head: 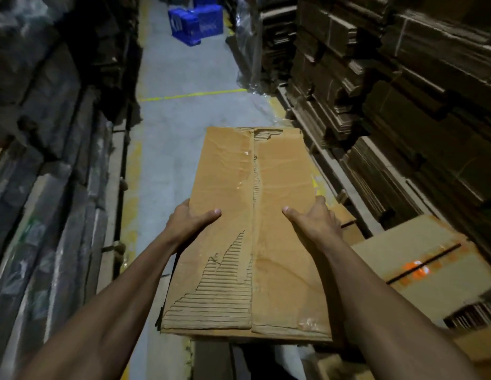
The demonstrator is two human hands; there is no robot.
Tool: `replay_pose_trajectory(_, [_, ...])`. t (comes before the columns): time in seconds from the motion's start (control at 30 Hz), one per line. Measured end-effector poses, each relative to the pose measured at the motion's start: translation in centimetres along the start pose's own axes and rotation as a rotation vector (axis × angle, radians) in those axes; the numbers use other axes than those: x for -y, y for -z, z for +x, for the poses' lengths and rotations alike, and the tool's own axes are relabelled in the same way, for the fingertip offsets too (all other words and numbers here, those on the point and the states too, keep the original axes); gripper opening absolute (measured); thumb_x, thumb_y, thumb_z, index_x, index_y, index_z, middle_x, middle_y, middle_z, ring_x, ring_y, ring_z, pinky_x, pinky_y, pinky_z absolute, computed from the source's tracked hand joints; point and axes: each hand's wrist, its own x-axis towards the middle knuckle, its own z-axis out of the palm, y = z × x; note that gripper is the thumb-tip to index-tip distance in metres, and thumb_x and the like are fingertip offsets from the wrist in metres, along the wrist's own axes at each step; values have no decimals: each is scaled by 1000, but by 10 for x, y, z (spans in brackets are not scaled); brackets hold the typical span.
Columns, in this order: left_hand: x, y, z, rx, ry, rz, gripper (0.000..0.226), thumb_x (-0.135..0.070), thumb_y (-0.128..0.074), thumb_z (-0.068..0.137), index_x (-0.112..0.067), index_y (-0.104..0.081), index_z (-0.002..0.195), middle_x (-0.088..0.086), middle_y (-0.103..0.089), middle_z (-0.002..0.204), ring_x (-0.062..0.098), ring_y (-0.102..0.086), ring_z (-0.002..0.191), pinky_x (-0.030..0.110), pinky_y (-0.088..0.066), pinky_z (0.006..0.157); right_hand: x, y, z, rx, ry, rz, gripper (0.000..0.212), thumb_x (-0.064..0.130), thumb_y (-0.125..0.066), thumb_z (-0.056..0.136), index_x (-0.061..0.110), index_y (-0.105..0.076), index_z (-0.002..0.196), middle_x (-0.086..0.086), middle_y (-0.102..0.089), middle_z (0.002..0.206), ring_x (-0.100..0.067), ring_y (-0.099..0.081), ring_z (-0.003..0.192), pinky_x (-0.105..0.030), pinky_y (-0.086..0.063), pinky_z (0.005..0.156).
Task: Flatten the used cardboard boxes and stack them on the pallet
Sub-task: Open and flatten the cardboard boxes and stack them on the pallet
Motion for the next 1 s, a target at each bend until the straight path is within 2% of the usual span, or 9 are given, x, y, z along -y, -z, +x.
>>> replay_pose_trajectory(0.1, [1,13,16,-34,22,2,66,-56,-86,67,-24,-61,118,-5,-73,107,16,-72,94,42,-59,86,19,-5,16,23,31,4,91,66,-66,83,16,-28,150,-19,-50,141,-41,-44,131,-44,-39,99])
replay_pose_trajectory(0.23, [7,30,43,-78,16,34,85,-74,-83,51,-27,-61,118,-6,-73,109,18,-71,97,47,-58,90,38,-21,38,6,60,19,91,67,-66,82,17,-29,149,-18,-50,141,-40,-44,131,-44,-39,100])
replay_pose_trajectory(0.47, [27,34,127,-151,106,39,88,-78,-81,48,-30,-59,118,-6,-71,112,21,-68,103,48,-56,92,72,-65,127,43,64,-5,87,69,-65,82,17,-33,144,-17,-52,137,-40,-47,127,-43,-38,93])
replay_pose_trajectory(0.57, [45,26,185,-171,146,22,85,-76,-82,52,-30,-58,120,-7,-71,112,19,-69,103,48,-56,93,88,-96,192,89,61,-25,84,68,-64,82,17,-35,142,-18,-54,134,-41,-48,126,-43,-38,92])
replay_pose_trajectory(0.77, [89,12,304,-146,266,-66,80,-58,-84,63,-24,-54,129,-5,-70,117,16,-69,104,46,-55,95,102,-173,317,149,32,-68,86,68,-62,85,18,-31,148,-19,-54,137,-42,-48,127,-45,-41,96])
replay_pose_trajectory(0.83, [115,5,342,-137,309,-124,68,-39,-83,76,-19,-51,133,0,-69,120,14,-69,102,37,-56,91,99,-204,354,162,23,-73,84,66,-60,87,18,-30,148,-18,-53,138,-42,-48,127,-45,-40,97])
replay_pose_trajectory(0.9, [142,-2,379,-152,322,-100,60,-27,-78,85,-14,-50,137,3,-67,122,5,-69,94,22,-54,77,93,-236,390,175,0,-71,80,65,-58,89,19,-30,149,-18,-53,138,-42,-49,126,-45,-40,98])
replay_pose_trajectory(1.0, [177,-10,433,-121,302,-2,48,-22,-72,91,-15,-50,134,-9,-63,111,-8,-63,75,2,-44,56,73,-283,436,205,-68,-40,75,64,-58,88,19,-38,144,-16,-56,135,-41,-52,122,-48,-44,101])
